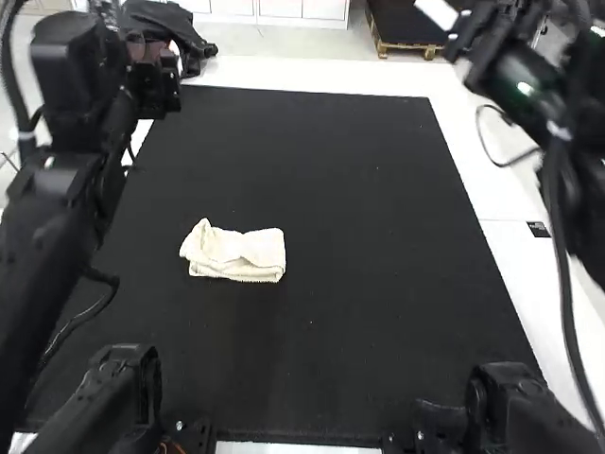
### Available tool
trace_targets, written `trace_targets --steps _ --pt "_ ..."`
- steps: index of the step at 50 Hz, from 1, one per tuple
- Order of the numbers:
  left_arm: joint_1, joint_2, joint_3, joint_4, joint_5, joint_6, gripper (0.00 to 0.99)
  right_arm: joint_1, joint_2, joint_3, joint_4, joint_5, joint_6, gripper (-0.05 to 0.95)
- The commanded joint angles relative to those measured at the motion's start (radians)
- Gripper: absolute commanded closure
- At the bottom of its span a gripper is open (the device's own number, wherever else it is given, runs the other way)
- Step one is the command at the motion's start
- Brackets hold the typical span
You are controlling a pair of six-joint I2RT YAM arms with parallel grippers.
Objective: Fold the towel.
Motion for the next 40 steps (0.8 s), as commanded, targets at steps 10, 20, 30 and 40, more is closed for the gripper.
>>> trace_targets --steps 10,20,30,40 --pt "-0.008 -0.302 -0.129 0.028 -0.004 -0.033 0.03 -0.113 -0.351 -0.082 -0.056 0.031 -0.004 -0.02" --pt "-0.008 -0.56 -0.23 0.034 -0.016 -0.041 0.03 -0.168 -0.567 -0.107 -0.187 0.09 -0.079 -0.02" --pt "-0.004 -0.58 -0.238 0.102 -0.019 -0.019 0.03 -0.176 -0.589 -0.113 -0.241 0.255 -0.24 -0.02" --pt "-0.007 -0.58 -0.379 0.313 0.044 0.171 0.03 -0.177 -0.587 -0.285 -0.069 0.371 -0.421 -0.02"
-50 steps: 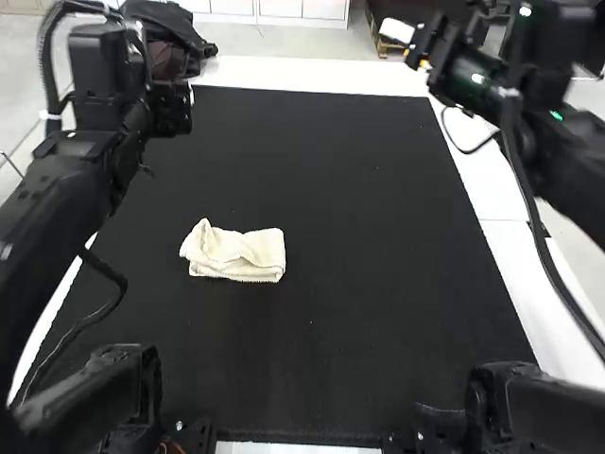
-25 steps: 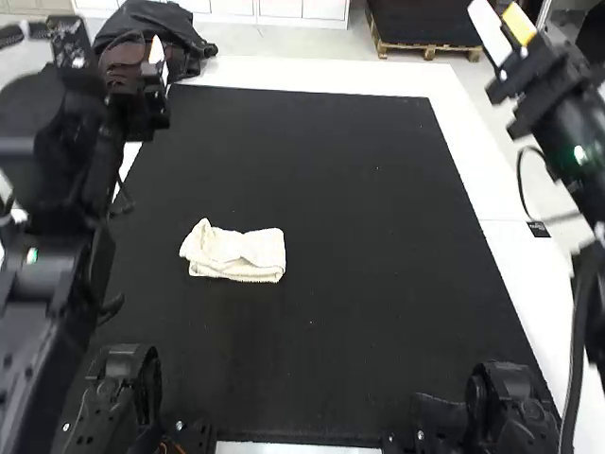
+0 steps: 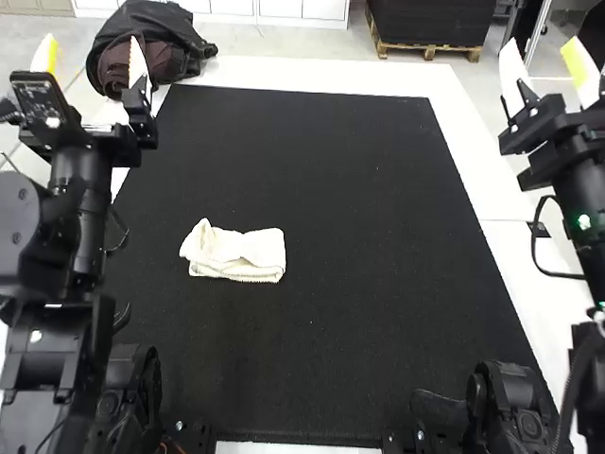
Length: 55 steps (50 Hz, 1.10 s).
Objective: Fold the towel.
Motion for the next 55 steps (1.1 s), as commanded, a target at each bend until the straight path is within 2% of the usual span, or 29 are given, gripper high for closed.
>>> trace_targets --steps 1,2,4,11,15,17,18,20,24,26,31,40,44,55 --pt "-0.007 -0.003 -0.102 0.107 0.059 0.107 0.03 -0.017 -0.007 -0.126 0.118 0.167 -0.138 -0.02" --pt "-0.007 -0.003 -0.126 0.139 0.07 0.126 0.03 -0.017 -0.005 -0.152 0.144 0.199 -0.145 -0.02" --pt "-0.007 -0.003 -0.179 0.217 0.098 0.155 0.03 -0.02 -0.007 -0.213 0.198 0.271 -0.228 -0.02" --pt "-0.008 -0.003 -0.295 0.317 0.118 0.162 0.03 -0.023 -0.007 -0.413 0.359 0.394 -0.374 -0.02" --pt "-0.008 -0.003 -0.341 0.315 0.119 0.121 0.03 -0.025 -0.008 -0.531 0.463 0.438 -0.392 -0.02" --pt "-0.008 -0.003 -0.346 0.24 0.122 0.073 0.03 -0.025 -0.008 -0.58 0.492 0.454 -0.392 -0.02" --pt "-0.008 -0.003 -0.343 0.213 0.124 0.056 0.03 -0.025 -0.008 -0.583 0.471 0.455 -0.389 -0.02" --pt "-0.008 -0.003 -0.343 0.159 0.125 0.03 0.03 -0.025 -0.008 -0.575 0.339 0.457 -0.376 -0.02" --pt "-0.01 -0.003 -0.343 0.039 0.131 -0.013 0.03 -0.02 -0.008 -0.579 0.199 0.452 -0.291 -0.02" --pt "-0.005 -0.003 -0.343 -0.014 0.131 -0.014 0.03 -0.017 -0.008 -0.577 0.116 0.417 -0.268 -0.02" --pt "0.007 -0.003 -0.343 -0.065 0.133 -0.005 0.03 -0.017 -0.008 -0.579 -0.058 0.371 -0.26 -0.02" --pt "0.022 -0.003 -0.343 -0.205 0.131 -0.003 0.028 -0.017 -0.008 -0.577 -0.068 0.353 -0.26 -0.02" --pt "0.022 -0.003 -0.343 -0.28 0.13 0.01 0.028 -0.017 -0.008 -0.577 -0.086 0.294 -0.26 -0.02" --pt "0.022 -0.003 -0.344 -0.278 0.13 0.01 0.028 -0.017 -0.008 -0.579 -0.091 0.287 -0.262 -0.02"
